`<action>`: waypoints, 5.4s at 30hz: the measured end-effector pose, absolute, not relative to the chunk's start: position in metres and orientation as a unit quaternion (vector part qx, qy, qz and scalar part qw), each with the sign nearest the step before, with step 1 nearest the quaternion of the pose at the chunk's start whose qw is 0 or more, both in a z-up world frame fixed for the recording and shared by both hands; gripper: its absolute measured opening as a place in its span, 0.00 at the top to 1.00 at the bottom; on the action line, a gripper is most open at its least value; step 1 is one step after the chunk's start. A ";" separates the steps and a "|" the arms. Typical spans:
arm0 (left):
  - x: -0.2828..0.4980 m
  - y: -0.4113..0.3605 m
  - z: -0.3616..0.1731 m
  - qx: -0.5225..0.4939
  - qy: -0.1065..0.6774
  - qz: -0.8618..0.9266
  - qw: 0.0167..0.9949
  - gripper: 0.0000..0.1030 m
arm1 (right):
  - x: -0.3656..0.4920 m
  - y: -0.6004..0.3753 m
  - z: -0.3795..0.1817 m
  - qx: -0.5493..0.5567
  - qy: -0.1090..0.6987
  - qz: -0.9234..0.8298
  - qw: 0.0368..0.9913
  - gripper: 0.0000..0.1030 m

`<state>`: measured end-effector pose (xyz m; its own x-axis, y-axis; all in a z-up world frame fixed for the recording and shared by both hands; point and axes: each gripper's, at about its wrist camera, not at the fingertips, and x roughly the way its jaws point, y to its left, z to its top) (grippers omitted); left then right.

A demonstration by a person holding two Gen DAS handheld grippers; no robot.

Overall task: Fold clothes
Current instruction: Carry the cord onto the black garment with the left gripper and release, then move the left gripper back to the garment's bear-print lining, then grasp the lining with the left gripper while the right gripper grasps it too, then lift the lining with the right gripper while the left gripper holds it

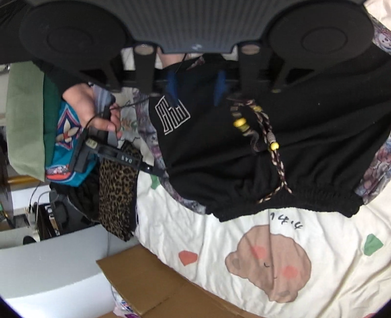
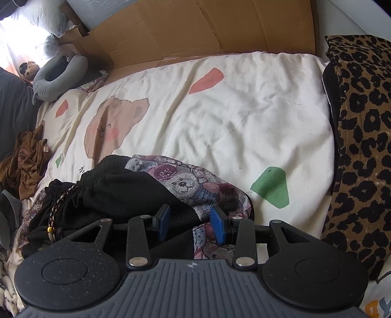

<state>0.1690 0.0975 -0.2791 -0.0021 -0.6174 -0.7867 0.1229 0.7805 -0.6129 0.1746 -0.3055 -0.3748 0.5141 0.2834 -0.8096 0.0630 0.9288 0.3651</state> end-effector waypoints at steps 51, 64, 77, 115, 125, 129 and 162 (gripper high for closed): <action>0.194 0.250 -0.397 -0.042 0.596 -0.017 0.802 0.59 | 0.233 -0.289 -0.401 0.049 0.513 0.097 0.852 0.58; 0.193 0.240 -0.395 0.013 0.585 -0.057 0.809 0.59 | 0.232 -0.276 -0.397 -0.032 0.515 0.160 0.841 0.58; 0.218 0.230 -0.393 0.009 0.562 -0.097 0.821 0.58 | 0.259 -0.246 -0.402 -0.052 0.507 0.214 0.833 0.58; 0.217 0.221 -0.414 0.064 0.585 -0.147 0.795 0.59 | 0.273 -0.196 -0.417 -0.129 0.533 0.316 0.774 0.32; 0.210 0.220 -0.410 0.077 0.573 -0.144 0.803 0.93 | 0.261 -0.197 -0.409 -0.134 0.518 0.319 0.782 0.95; 0.208 0.221 -0.400 0.087 0.550 -0.124 0.822 0.95 | 0.258 -0.197 -0.403 -0.145 0.507 0.309 0.792 0.98; 0.349 0.200 -0.376 0.171 0.432 -0.030 0.885 0.98 | 0.389 -0.183 -0.378 -0.290 0.428 0.135 0.845 0.99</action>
